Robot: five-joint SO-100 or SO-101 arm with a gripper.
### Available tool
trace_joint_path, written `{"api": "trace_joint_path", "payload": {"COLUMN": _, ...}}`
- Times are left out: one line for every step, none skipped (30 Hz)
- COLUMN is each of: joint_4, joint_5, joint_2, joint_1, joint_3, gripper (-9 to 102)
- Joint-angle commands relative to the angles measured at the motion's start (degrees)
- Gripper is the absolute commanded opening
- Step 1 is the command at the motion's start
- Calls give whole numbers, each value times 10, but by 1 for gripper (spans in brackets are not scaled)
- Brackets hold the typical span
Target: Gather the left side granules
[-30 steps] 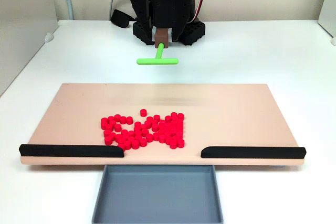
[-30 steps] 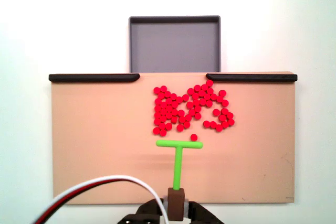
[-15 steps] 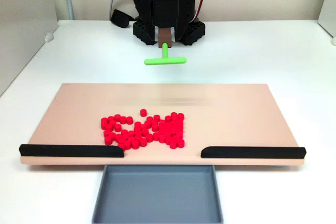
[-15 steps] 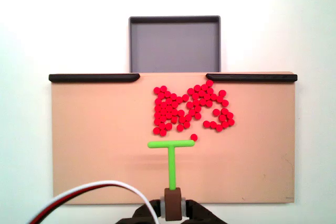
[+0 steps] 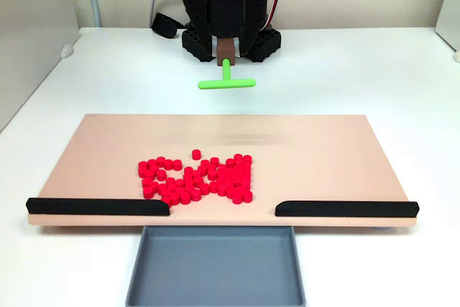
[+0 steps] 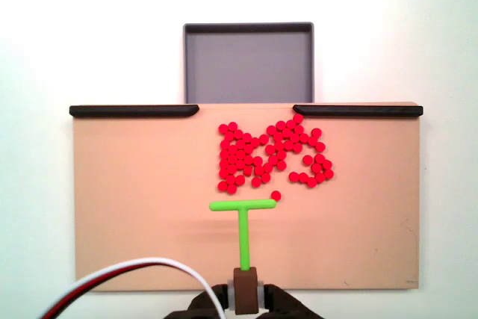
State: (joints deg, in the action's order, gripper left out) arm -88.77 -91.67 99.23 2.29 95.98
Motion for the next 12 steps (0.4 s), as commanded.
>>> {"api": "trace_joint_path", "payload": {"joint_4": 2, "joint_5": 5, "joint_2": 0, "joint_1": -3, "joint_3": -11, "gripper": 0}}
{"api": "trace_joint_path", "payload": {"joint_4": 2, "joint_5": 5, "joint_2": -1, "joint_1": -3, "joint_3": -11, "gripper": 0}}
{"api": "trace_joint_path", "payload": {"joint_4": 2, "joint_5": 5, "joint_2": -2, "joint_1": -3, "joint_3": -11, "gripper": 0}}
{"api": "trace_joint_path", "payload": {"joint_4": 2, "joint_5": 4, "joint_2": -4, "joint_1": -1, "joint_3": -11, "gripper": 0}}
{"api": "trace_joint_path", "payload": {"joint_4": 2, "joint_5": 3, "joint_2": -4, "joint_1": 1, "joint_3": -11, "gripper": 0}}
{"api": "trace_joint_path", "payload": {"joint_4": 2, "joint_5": 2, "joint_2": -4, "joint_1": 2, "joint_3": -11, "gripper": 0}}
{"api": "trace_joint_path", "payload": {"joint_4": 2, "joint_5": 4, "joint_2": -5, "joint_1": 2, "joint_3": -11, "gripper": 0}}
{"api": "trace_joint_path", "payload": {"joint_4": 2, "joint_5": 4, "joint_2": -5, "joint_1": 2, "joint_3": -11, "gripper": 0}}
{"api": "trace_joint_path", "payload": {"joint_4": 2, "joint_5": 3, "joint_2": -6, "joint_1": 2, "joint_3": -11, "gripper": 0}}
{"api": "trace_joint_path", "payload": {"joint_4": 2, "joint_5": 2, "joint_2": -7, "joint_1": 2, "joint_3": -11, "gripper": 0}}
{"api": "trace_joint_path", "payload": {"joint_4": 2, "joint_5": 2, "joint_2": -8, "joint_1": 2, "joint_3": -11, "gripper": 0}}
{"api": "trace_joint_path", "payload": {"joint_4": 2, "joint_5": 0, "joint_2": -8, "joint_1": 2, "joint_3": -11, "gripper": 0}}
